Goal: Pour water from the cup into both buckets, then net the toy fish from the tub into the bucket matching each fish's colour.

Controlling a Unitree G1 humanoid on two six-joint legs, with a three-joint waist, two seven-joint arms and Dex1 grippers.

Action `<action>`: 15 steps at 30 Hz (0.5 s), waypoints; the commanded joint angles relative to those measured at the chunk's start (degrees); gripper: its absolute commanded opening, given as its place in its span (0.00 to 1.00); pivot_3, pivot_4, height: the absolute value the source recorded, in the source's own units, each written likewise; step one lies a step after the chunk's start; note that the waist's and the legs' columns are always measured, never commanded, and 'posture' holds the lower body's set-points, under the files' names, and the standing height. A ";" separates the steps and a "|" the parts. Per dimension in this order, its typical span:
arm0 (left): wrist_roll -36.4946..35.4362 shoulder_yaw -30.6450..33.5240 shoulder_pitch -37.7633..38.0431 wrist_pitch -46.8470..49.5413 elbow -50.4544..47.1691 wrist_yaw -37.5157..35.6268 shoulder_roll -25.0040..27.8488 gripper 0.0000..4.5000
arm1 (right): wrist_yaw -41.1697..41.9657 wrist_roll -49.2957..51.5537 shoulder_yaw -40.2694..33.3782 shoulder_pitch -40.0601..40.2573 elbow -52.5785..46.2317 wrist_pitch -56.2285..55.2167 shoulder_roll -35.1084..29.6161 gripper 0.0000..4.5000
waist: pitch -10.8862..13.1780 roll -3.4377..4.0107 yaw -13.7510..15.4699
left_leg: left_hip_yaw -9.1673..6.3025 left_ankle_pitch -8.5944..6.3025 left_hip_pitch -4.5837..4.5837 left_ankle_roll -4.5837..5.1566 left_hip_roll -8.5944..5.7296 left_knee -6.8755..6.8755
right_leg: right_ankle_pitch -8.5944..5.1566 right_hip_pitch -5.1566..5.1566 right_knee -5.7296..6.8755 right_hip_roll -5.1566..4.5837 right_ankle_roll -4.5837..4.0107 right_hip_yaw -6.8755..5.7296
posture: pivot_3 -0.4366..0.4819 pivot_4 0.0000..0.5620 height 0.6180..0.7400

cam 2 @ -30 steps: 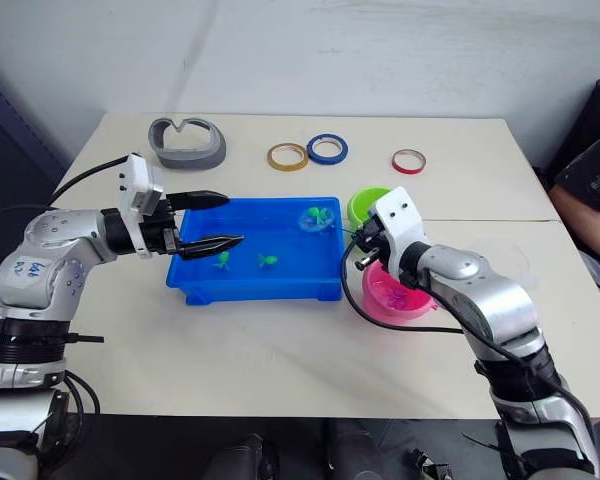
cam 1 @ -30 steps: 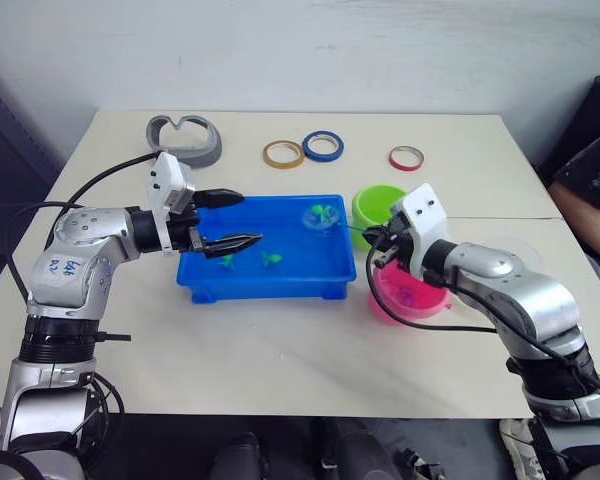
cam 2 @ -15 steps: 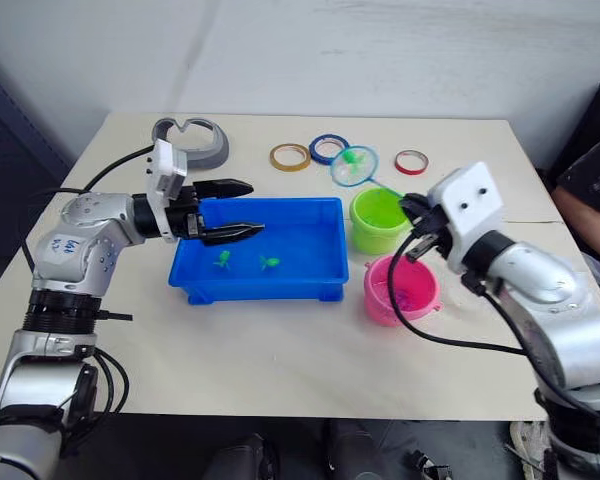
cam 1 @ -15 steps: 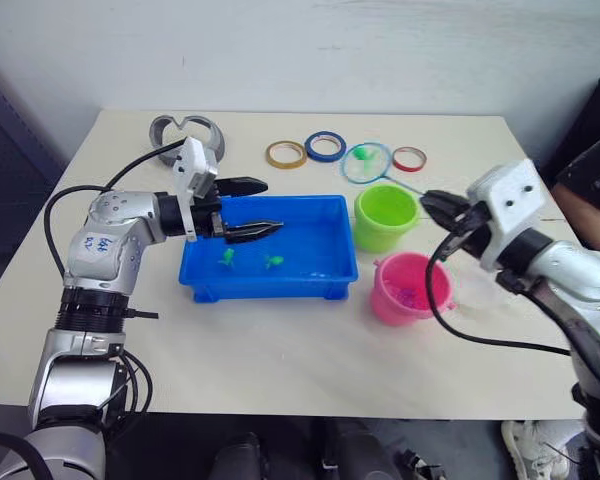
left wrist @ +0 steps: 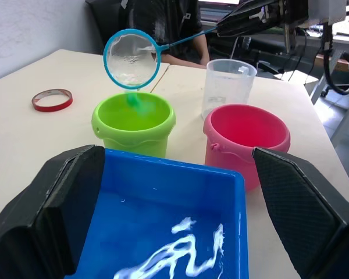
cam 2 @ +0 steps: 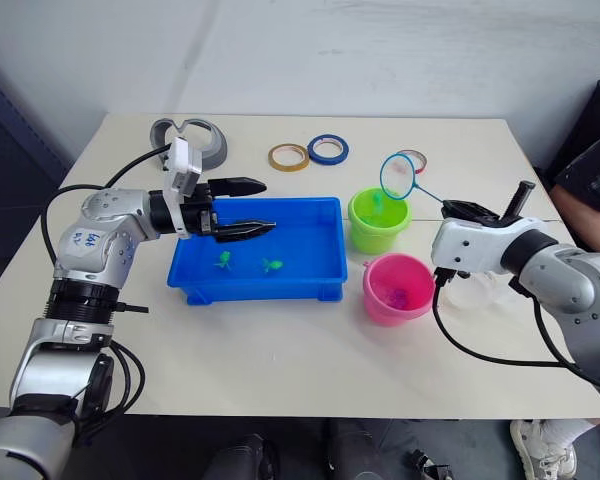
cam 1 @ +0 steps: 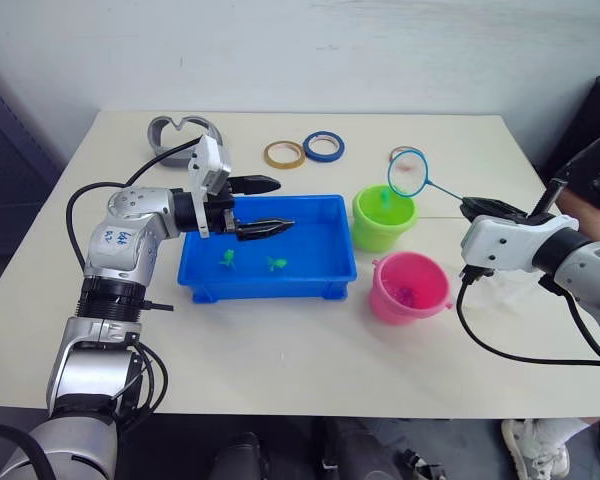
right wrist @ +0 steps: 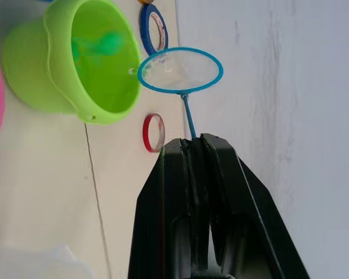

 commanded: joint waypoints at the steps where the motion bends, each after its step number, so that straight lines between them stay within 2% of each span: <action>1: 0.09 1.03 -0.05 -0.70 -1.56 -0.22 0.76 0.99 | -2.09 -6.83 -0.43 -2.26 3.23 -9.21 -3.27 0.00 | 0.01 0.03 0.02 | 0.00 0.00 0.00 0.00 0.00 0.00 | 0.00 0.00 0.01 0.00 0.00 0.00 | 0.48 0.27 1.00; 5: 0.22 1.59 1.34 -0.25 -2.61 0.28 1.99 0.99 | 1.73 2.06 -3.49 -4.01 4.71 -5.71 1.31 0.00 | 0.01 0.02 -0.08 | 0.00 0.00 0.01 0.00 0.02 0.02 | 0.00 0.00 0.02 0.00 0.00 0.00 | 0.48 0.27 1.00; 9: 0.52 2.69 6.37 0.58 -6.31 -0.62 7.20 0.99 | 12.54 27.77 -5.11 -7.24 -3.10 12.25 10.90 0.00 | 0.02 0.02 -0.55 | 0.01 0.02 0.06 -0.04 0.07 0.06 | 0.00 0.01 0.14 0.04 0.00 0.00 | 0.48 0.27 1.00; 12: 0.65 3.57 10.82 1.32 -10.03 -0.90 11.49 0.99 | 14.65 30.79 -3.19 -9.83 -4.62 18.74 13.89 0.00 | 0.03 0.05 -0.46 | -0.02 0.05 0.11 -0.08 0.12 0.07 | 0.00 0.00 0.27 0.04 -0.01 -0.04 | 0.48 0.27 1.00; 15: -0.13 5.28 15.33 2.68 -13.91 -0.76 15.21 0.99 | 17.11 28.38 1.16 -11.35 -3.13 17.85 15.60 0.00 | 0.03 0.05 -0.07 | -0.05 0.03 0.09 -0.06 0.10 0.12 | 0.00 0.02 0.22 0.01 -0.01 -0.04 | 0.48 0.27 1.00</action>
